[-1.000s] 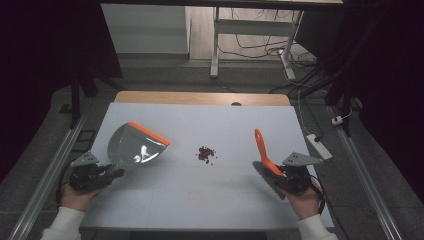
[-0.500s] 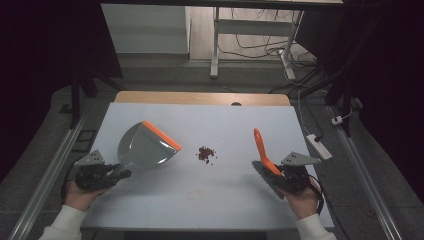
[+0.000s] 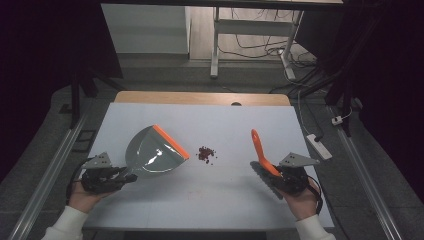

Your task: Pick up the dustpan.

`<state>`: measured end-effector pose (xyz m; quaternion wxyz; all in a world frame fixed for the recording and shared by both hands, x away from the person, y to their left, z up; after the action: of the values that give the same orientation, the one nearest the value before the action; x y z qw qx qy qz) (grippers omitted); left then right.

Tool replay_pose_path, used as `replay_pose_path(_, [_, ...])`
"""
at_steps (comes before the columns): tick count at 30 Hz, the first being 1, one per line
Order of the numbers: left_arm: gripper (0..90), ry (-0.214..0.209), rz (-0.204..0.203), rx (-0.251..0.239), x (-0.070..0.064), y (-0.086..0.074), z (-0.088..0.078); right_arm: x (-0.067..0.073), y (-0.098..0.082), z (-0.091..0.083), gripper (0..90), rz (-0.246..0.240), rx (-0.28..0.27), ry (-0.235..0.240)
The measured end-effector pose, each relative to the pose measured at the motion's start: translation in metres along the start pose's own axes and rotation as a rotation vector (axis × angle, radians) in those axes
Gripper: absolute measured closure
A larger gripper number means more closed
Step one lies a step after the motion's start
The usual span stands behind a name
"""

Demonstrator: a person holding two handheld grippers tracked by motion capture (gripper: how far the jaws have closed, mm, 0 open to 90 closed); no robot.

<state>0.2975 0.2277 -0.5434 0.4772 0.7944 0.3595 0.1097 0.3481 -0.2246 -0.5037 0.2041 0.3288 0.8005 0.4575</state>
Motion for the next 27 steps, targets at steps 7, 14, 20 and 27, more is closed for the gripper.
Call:
replay_pose_path(7, [61.5,-0.037,0.024,0.056,-0.007,-0.004,0.007,-0.001,0.0,0.001,70.3,0.001,0.001,0.002])
replay_pose_path(14, [61.5,-0.08,0.056,0.107,-0.015,-0.006,0.018,0.001,-0.002,0.003,70.3,0.001,0.008,0.009])
replay_pose_path(20, [61.5,-0.112,0.081,0.144,-0.018,-0.001,0.032,0.003,0.0,0.004,70.3,-0.004,0.004,0.013])
replay_pose_path(27, [61.5,-0.14,0.097,0.183,-0.019,0.009,0.047,0.004,0.002,0.005,70.3,-0.003,0.003,0.012])
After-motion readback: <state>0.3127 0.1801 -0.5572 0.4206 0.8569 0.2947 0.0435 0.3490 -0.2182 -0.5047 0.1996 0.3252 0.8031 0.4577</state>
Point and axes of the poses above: each handheld gripper's, and its own axes: z roughly forward along the jaws, y roughly out of its top, x roughly to its left, the point moved 8 cm from there along z, roughly forward along the jaws, and after that the axes turned 7 degrees about -x, right-handed, at the moved point
